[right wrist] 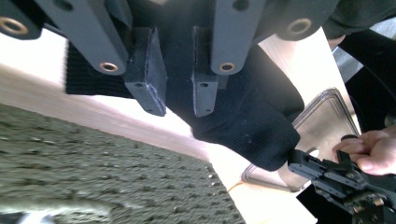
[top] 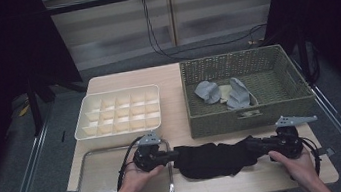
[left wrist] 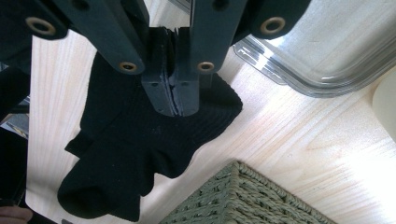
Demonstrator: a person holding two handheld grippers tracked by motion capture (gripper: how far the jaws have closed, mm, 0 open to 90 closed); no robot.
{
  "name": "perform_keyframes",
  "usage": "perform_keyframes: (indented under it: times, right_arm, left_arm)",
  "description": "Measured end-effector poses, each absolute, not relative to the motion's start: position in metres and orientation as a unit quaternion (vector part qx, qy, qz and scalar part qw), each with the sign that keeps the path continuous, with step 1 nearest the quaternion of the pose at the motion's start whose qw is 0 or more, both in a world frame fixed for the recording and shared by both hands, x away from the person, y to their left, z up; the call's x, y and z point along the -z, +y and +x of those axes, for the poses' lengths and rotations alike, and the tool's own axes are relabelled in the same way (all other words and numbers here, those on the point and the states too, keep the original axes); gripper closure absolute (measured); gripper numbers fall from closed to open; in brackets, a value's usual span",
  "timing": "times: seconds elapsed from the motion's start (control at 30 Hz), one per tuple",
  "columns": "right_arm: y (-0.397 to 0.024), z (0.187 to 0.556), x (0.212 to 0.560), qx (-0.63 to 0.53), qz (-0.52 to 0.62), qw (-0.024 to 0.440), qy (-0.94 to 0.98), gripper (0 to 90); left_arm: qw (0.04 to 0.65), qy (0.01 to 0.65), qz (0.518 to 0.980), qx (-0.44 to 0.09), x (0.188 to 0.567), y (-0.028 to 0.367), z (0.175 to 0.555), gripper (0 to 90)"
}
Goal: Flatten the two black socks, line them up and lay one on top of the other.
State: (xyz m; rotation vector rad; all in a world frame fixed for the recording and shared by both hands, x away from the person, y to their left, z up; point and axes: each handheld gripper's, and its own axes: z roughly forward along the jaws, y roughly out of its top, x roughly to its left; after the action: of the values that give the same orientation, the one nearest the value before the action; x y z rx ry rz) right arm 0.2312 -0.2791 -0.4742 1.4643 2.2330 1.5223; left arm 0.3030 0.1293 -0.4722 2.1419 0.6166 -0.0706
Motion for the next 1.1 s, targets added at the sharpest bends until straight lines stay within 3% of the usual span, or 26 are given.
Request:
perform_keyframes:
  times: [0.2,0.63,0.9,1.1]
  right_arm:
    - [-0.261,0.238,0.475,-0.482,0.465,0.024,0.742,74.8]
    - [-0.210,0.254,0.474,-0.481,0.413,0.010,0.773,72.3]
    - [-0.181,0.262,0.477,-0.476,0.397,0.007,0.785,72.1]
    - [-0.144,0.269,0.476,-0.475,0.374,-0.005,0.797,67.0]
  left_arm:
    - [0.438,0.247,0.863,0.036,0.471,0.135,0.301,86.3]
    - [0.435,0.250,0.864,0.035,0.465,0.154,0.298,69.2]
    - [0.433,0.262,0.862,0.035,0.467,0.167,0.298,64.0]
    - [0.444,0.274,0.853,0.022,0.466,0.182,0.297,61.4]
